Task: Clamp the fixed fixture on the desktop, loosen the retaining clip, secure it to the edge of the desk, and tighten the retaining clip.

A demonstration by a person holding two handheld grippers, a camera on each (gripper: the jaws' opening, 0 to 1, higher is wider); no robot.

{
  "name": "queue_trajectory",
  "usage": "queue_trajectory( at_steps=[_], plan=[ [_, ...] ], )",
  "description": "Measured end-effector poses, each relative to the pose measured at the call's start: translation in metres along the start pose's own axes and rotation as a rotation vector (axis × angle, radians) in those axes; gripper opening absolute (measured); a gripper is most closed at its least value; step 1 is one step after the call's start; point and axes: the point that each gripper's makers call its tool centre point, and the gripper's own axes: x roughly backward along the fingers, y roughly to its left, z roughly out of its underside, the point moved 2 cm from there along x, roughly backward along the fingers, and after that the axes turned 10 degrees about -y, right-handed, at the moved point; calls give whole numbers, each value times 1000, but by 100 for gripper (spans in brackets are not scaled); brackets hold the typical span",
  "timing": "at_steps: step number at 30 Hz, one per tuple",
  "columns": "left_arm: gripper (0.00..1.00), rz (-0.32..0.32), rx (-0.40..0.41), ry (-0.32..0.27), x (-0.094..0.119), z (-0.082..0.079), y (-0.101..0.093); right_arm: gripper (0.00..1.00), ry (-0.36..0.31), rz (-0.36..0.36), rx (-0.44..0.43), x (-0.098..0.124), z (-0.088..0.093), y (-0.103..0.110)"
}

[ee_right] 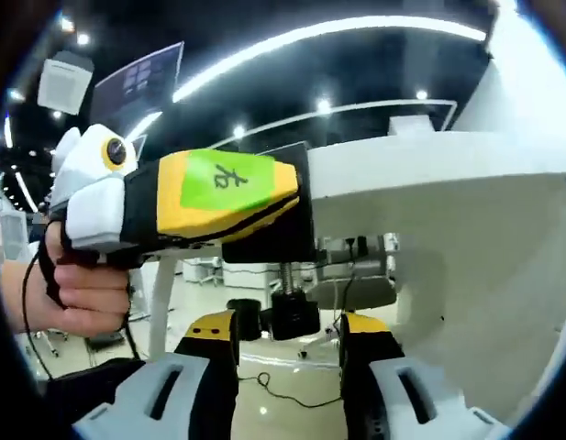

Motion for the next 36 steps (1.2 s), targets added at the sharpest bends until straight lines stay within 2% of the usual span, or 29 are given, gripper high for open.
queue_trajectory(
  at_steps=[2,4,10,16,18,20,23,27,30,33,35,36],
  plan=[
    [1,-1,-1,2,0,0,0,41,3,19,31,-6,-1,2],
    [1,-2,-1,2,0,0,1,40,34,21,62,-13,5,2],
    [1,-2,-8,9,1,0,2,27,50,48,54,-16,9,1],
    [1,1,-2,8,1,0,2,27,44,-13,39,-17,10,-2],
    [1,0,-3,6,1,0,2,27,44,-66,60,-18,10,0],
    [1,-3,1,0,1,-1,2,26,48,-128,40,-18,10,2],
    [1,-1,6,-3,1,-1,2,26,33,-246,79,-17,10,5],
    [1,1,10,-9,1,-1,2,26,42,-388,62,-16,11,8],
    [1,2,11,-12,0,0,1,25,51,-465,79,-15,11,10],
    [1,1,10,-10,0,0,1,25,57,-504,75,-13,12,10],
    [1,1,9,-9,0,0,1,25,60,-505,59,-11,12,10],
    [1,1,10,-10,0,0,1,26,68,-481,-16,-9,11,11]
  ],
)
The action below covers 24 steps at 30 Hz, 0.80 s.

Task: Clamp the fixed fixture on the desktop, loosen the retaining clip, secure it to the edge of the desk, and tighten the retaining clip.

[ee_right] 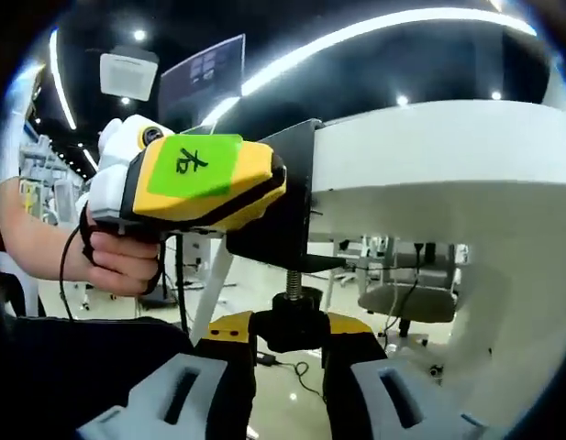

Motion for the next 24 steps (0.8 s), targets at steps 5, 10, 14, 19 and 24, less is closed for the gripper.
queue_trajectory(
  at_steps=[5,10,14,19,24],
  plan=[
    [1,0,0,-1,0,0,-1,33,30,143,39,15,7,-4],
    [1,-1,1,1,0,1,-2,34,39,355,46,21,7,-4],
    [1,-2,-6,10,0,1,-3,35,9,420,54,19,-1,5],
    [1,-3,0,7,0,1,-3,37,11,466,93,7,-4,3],
    [1,-3,-6,8,0,1,-4,44,21,476,74,-6,-2,3]
  ],
)
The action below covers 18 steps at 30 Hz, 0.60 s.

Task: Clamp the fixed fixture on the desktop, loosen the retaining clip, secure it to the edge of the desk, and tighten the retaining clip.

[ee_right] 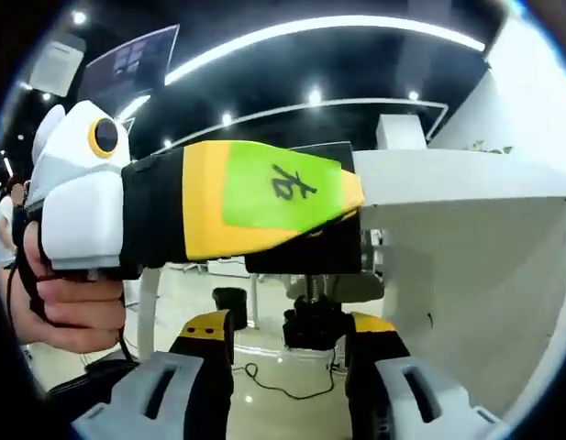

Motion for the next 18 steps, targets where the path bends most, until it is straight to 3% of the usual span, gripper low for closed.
queue_trajectory(
  at_steps=[6,11,14,18],
  plan=[
    [1,0,-1,-6,0,-2,-1,25,9,30,37,-2,2,-13],
    [1,1,12,-7,-1,0,-1,25,3,5,55,-1,2,-15],
    [1,0,10,-4,-1,1,-2,25,-9,-35,56,-1,1,-16],
    [1,0,9,-3,-1,1,-2,25,-25,-167,23,0,1,-11]
  ],
)
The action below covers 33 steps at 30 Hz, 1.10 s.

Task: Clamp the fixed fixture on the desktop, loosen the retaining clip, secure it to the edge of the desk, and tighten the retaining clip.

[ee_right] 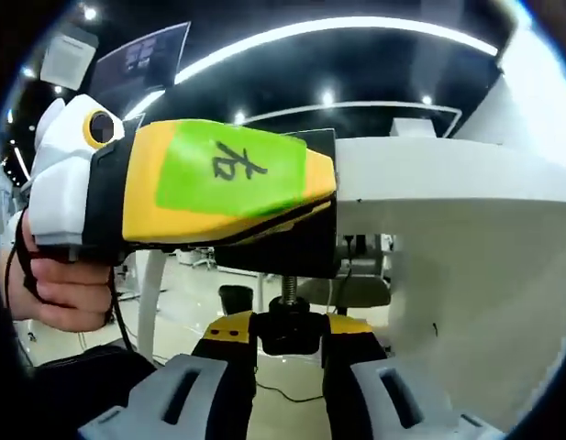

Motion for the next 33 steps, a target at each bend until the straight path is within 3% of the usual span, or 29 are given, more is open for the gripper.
queue_trajectory(
  at_steps=[7,13,16,19,21,23,25,29,33],
  plan=[
    [1,-3,-1,1,0,1,0,25,-7,-212,-56,0,2,0],
    [1,-4,-1,1,0,1,0,25,-7,-265,-29,0,3,3],
    [1,-4,2,-3,1,1,1,25,7,-175,-58,3,10,0],
    [1,-5,-4,2,1,1,1,27,33,-7,-37,15,22,-8],
    [1,-6,-5,2,1,0,0,33,-57,136,-114,23,15,-14],
    [1,-7,-4,2,1,0,0,32,-19,162,-132,29,18,-11],
    [1,-7,-5,2,2,0,0,32,-28,173,-79,29,13,-6],
    [1,-5,-8,5,2,0,0,31,-32,148,-6,16,1,8],
    [1,-4,-5,1,2,-1,0,34,-2,183,36,6,6,5]
  ],
)
